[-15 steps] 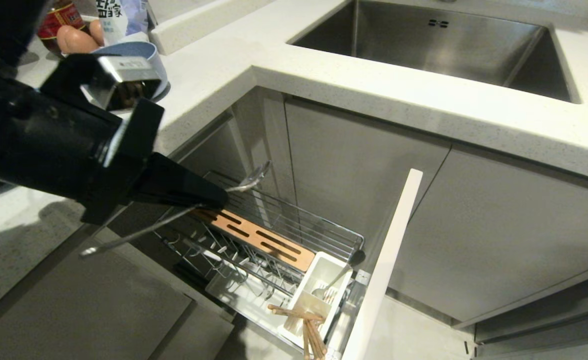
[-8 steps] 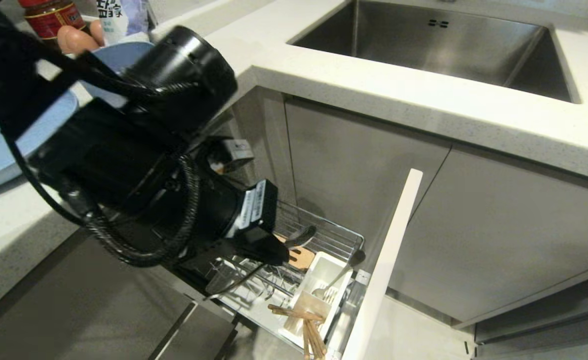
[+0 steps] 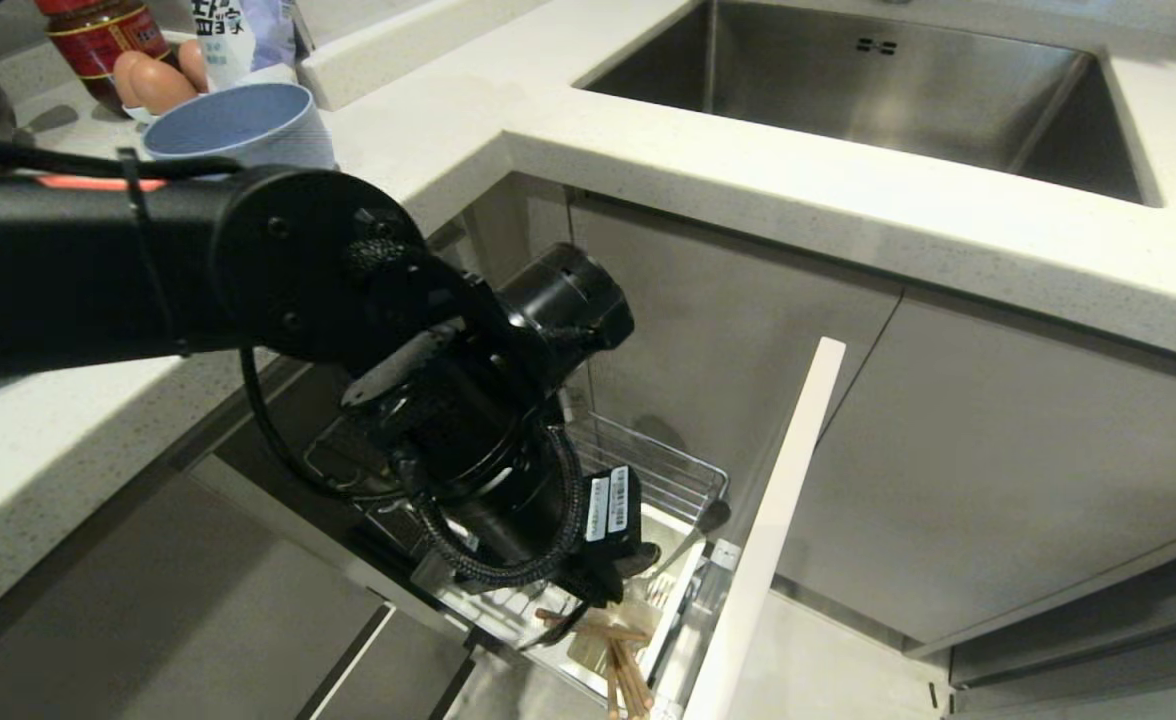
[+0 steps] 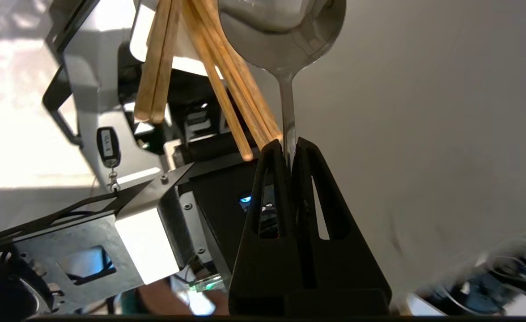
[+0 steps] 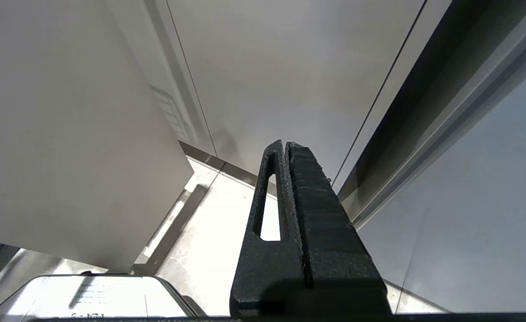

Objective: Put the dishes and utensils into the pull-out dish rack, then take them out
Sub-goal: Pick up the spoon and place it in the cupboard

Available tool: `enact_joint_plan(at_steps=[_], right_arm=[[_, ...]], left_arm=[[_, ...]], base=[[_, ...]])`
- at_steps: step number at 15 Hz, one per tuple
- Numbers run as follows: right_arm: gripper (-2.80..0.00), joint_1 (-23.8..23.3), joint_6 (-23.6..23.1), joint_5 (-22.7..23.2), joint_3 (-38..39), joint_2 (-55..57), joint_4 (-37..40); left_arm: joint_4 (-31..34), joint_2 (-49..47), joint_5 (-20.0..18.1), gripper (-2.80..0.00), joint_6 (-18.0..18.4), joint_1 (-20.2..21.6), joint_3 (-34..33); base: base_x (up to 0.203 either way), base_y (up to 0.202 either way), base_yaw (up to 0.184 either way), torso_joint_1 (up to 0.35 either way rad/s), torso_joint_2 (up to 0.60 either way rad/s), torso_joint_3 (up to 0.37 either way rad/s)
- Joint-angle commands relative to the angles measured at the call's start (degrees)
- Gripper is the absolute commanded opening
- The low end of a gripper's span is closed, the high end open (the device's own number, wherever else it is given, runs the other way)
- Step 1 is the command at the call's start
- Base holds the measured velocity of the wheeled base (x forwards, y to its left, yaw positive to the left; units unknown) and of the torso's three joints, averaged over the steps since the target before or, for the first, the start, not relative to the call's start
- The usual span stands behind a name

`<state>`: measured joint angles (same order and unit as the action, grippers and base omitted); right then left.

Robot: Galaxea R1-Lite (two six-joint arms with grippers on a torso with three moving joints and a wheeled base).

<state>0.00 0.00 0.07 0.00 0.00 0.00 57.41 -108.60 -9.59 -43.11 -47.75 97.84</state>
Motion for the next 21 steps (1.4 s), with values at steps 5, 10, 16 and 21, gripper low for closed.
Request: enact_joint_plan(at_steps=[5,10,16,21], right_arm=[[-2.80,0.0,0.0,0.0,0.0,0.0,0.0],[-2.80,0.0,0.0,0.0,0.0,0.0,0.0],[-2.80,0.0,0.0,0.0,0.0,0.0,0.0],[-2.80,0.0,0.0,0.0,0.0,0.0,0.0]], left_arm=[[0.3,-6.4,-0.1,-2.80,1.2,0.2,2.3],[0.4,-10.6,0.0,-2.80,2.8,1.4,7.1],[0.5,-13.7,0.0,-2.80,4.4,3.5,8.3],[0.6,-16.2,-0.1,-2.80,5.3,4.6,9.8]], base=[[0.000,0.000,0.000,0.000,0.00,0.000],[0.000,0.000,0.000,0.000,0.00,0.000],[0.000,0.000,0.000,0.000,0.00,0.000],[0.000,0.000,0.000,0.000,0.00,0.000]])
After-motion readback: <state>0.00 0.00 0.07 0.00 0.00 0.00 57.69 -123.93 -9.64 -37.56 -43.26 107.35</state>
